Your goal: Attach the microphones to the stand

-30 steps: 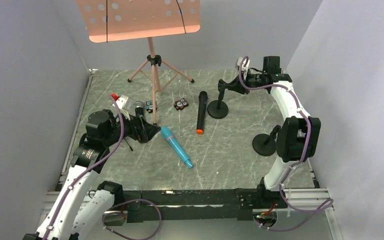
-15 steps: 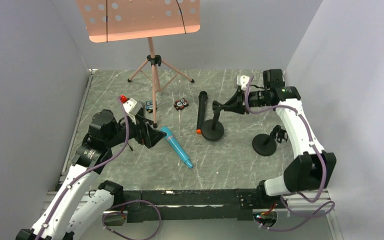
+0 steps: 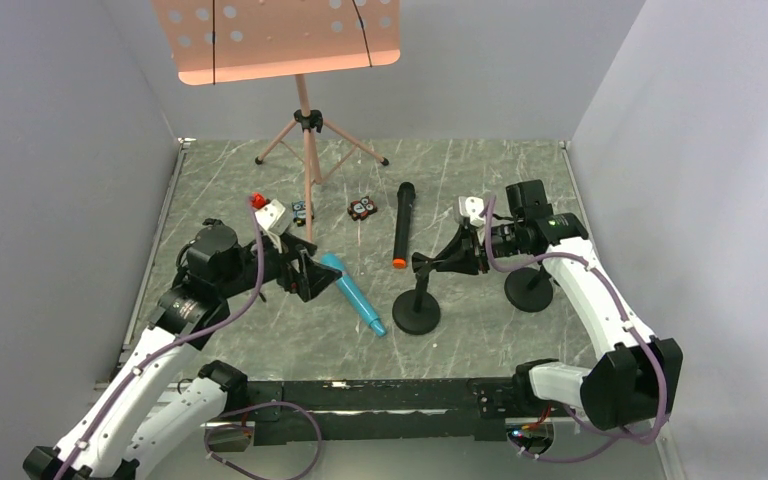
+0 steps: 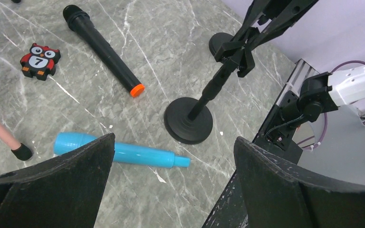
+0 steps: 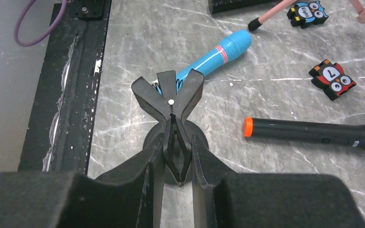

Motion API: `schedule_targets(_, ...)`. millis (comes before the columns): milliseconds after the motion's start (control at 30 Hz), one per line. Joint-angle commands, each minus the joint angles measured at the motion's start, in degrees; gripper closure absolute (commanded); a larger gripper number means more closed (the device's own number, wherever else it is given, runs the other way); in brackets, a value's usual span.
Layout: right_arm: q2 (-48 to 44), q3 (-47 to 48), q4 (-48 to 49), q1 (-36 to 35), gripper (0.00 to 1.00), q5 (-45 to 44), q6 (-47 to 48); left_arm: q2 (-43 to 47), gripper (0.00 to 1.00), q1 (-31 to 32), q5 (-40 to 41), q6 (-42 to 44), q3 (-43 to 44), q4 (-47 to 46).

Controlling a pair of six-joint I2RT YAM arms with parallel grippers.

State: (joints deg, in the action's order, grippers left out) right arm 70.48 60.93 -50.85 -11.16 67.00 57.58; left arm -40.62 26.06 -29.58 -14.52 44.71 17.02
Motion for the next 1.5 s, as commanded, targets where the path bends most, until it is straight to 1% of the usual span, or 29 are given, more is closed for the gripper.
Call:
schedule_targets(0, -3.1, -0.7, 5.8, -0.7, 0.84, 4.5, -2.2, -0.4, 0.01, 1.5, 4.8, -1.9, 1.7, -1.0)
schedule_targets(200, -4.8, -3.4, 7.1, -0.7, 0.78, 3.5, -2.8, -1.7, 0.01, 2.8, 9.5, -6.6, 0.7, -1.9)
schedule_targets(300, -5.4, -4.9, 8.4, -0.7, 0.70, 3.0, -3.4, -2.6, 0.01, 3.6, 11.4, -8.9, 0.1, -2.8)
schedule_targets(367, -5.9, -5.8, 9.3, -0.6, 0.61, 2.8, -3.9, -3.4, 0.04, 4.1, 13.5, -10.3, -0.3, -3.2)
schedule_targets(400, -6.1, -6.2, 9.3, -0.6, 0.56, 2.8, -3.9, -3.8, 0.05, 4.3, 14.7, -11.1, -0.6, -3.4)
schedule_targets(467, -6.8, -6.6, 8.7, -0.3, 0.39, 2.7, -3.5, -4.6, 0.05, 4.8, 17.2, -12.8, -1.0, -3.2)
schedule_targets(500, -7.4, -6.8, 8.7, 0.2, 0.26, 2.6, -3.8, -4.9, 0.05, 5.3, 18.6, -13.5, -1.3, -3.3)
schedule_targets(533, -7.7, -6.9, 8.9, 0.7, 0.08, 2.6, -4.4, -5.2, 0.05, 5.8, 19.7, -14.3, -1.7, -3.6)
schedule_targets(567, -8.1, -7.0, 9.3, 1.5, 0.01, 2.8, -5.1, -5.5, 0.05, 6.2, 20.6, -15.3, -2.2, -4.1)
schedule_targets(633, -9.0, -7.7, 10.4, 3.6, 0.00, 3.3, -6.1, -6.1, 0.01, 7.5, 22.9, -17.4, -3.0, -5.3)
schedule_targets(700, -9.6, -8.6, 11.7, 7.0, 0.00, 4.6, -6.9, -7.3, 0.01, 9.3, 27.5, -21.1, -3.2, -5.2)
schedule_targets(800, -10.8, -10.8, 15.1, 13.3, 0.00, 7.7, -10.8, -10.9, 0.01, 11.9, 36.3, -27.4, -1.9, -2.3)
schedule_targets(900, -13.2, -13.0, 17.6, 17.5, 0.00, 8.5, -13.7, -15.5, 0.01, 14.2, 42.5, -32.8, 0.9, 2.2)
schedule_targets(967, -14.1, -13.4, 16.9, 18.5, 0.00, 8.4, -12.8, -19.4, 0.01, 15.9, 47.6, -37.2, 3.6, 6.7)
schedule_targets(1033, -14.1, -13.5, 17.3, 18.9, 0.00, 8.1, -13.3, -24.1, 0.01, 17.6, 53.4, -44.9, 7.9, 14.6)
schedule_targets(1100, -14.1, -13.6, 18.7, 19.0, 0.00, 7.3, -15.0, -29.5, 0.01, 18.8, 57.0, -50.3, 12.7, 22.3)
schedule_targets(1167, -13.9, -13.7, 19.6, 19.0, 0.00, 6.5, -16.0, -35.0, 0.01, 19.6, 58.3, -53.7, 16.9, 28.8)
schedule_targets(1233, -13.6, -13.4, 19.5, 19.0, 0.00, 5.8, -16.2, -39.8, 0.01, 20.0, 57.9, -54.6, 19.8, 31.2)
schedule_targets(1333, -13.6, -13.0, 19.4, 19.0, 0.00, 5.2, -16.4, -45.0, 0.01, 20.3, 56.2, -55.2, 21.4, 30.6)
schedule_targets(1467, -13.8, -12.6, 18.1, 19.0, 0.00, 4.9, -15.2, -50.3, 0.01, 20.3, 56.2, -55.6, 21.9, 28.4)
